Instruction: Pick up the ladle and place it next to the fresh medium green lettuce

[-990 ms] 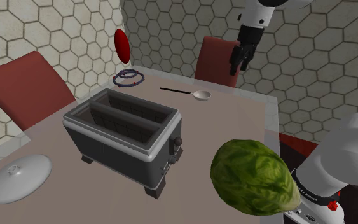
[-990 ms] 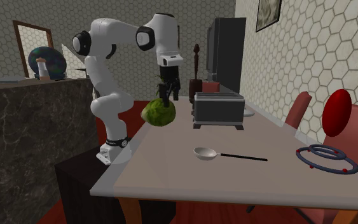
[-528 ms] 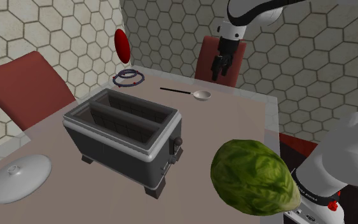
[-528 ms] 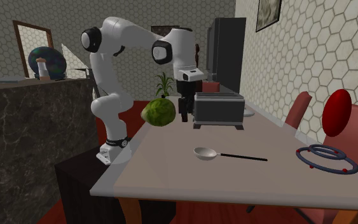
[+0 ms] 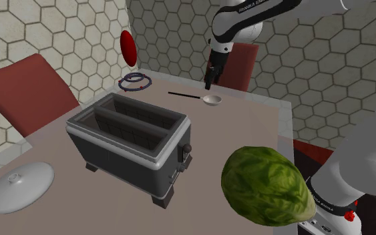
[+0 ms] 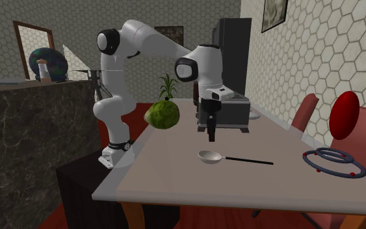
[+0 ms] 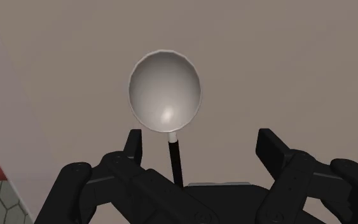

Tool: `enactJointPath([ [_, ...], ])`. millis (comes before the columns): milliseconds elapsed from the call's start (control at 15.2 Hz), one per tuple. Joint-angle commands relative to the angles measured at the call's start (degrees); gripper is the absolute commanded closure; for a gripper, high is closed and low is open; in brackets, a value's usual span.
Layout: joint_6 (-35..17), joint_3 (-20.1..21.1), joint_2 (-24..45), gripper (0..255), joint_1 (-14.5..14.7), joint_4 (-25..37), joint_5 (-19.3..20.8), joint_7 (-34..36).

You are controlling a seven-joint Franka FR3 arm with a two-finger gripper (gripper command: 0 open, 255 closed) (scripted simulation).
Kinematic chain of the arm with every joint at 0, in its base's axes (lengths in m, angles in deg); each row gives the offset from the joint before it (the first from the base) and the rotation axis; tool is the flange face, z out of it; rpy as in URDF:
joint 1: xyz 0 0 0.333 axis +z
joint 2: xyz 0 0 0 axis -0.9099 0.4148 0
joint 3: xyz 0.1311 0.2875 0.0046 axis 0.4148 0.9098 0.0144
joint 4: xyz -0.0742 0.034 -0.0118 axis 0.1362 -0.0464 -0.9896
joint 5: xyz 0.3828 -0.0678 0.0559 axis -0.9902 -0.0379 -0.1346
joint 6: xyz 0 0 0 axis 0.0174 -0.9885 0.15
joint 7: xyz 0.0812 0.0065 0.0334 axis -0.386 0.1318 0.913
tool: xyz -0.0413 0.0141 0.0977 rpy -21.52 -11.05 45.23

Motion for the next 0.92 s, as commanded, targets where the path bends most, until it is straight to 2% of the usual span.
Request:
enactJointPath([
  [0,-1.76,0.34,4.41,0,0.33,3.02,-0.74,-1.52],
  [462,-4.65,1.80,18.39,0,0.58,15.25,-2.36,-5.97],
  [858,-8.35,2.15,20.78,0,0.75,13.95,-2.93,-6.33],
])
